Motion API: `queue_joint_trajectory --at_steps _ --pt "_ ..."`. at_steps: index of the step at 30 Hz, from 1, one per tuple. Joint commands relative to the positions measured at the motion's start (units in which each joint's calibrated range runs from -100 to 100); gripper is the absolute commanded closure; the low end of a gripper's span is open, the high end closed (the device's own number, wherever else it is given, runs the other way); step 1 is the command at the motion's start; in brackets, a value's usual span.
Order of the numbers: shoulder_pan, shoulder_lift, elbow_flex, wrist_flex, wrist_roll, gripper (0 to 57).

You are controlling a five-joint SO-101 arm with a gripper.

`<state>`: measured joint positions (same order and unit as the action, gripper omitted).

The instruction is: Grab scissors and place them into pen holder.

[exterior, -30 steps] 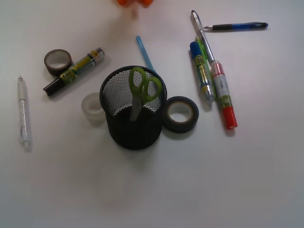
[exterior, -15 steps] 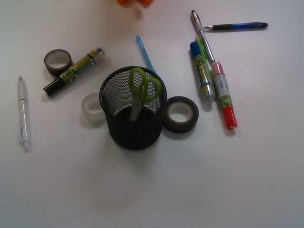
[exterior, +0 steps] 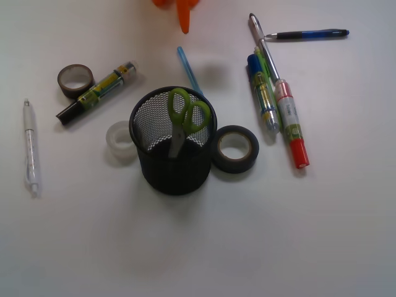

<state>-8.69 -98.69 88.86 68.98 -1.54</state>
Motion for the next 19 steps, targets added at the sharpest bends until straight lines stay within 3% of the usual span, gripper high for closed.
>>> queue_joint_trajectory --at_steps 1,19 --pt "0.66 -0.54 2.81 -2.32 -0.10 57.1" --pt "0.66 -0.54 2.63 -2.49 -0.10 57.1"
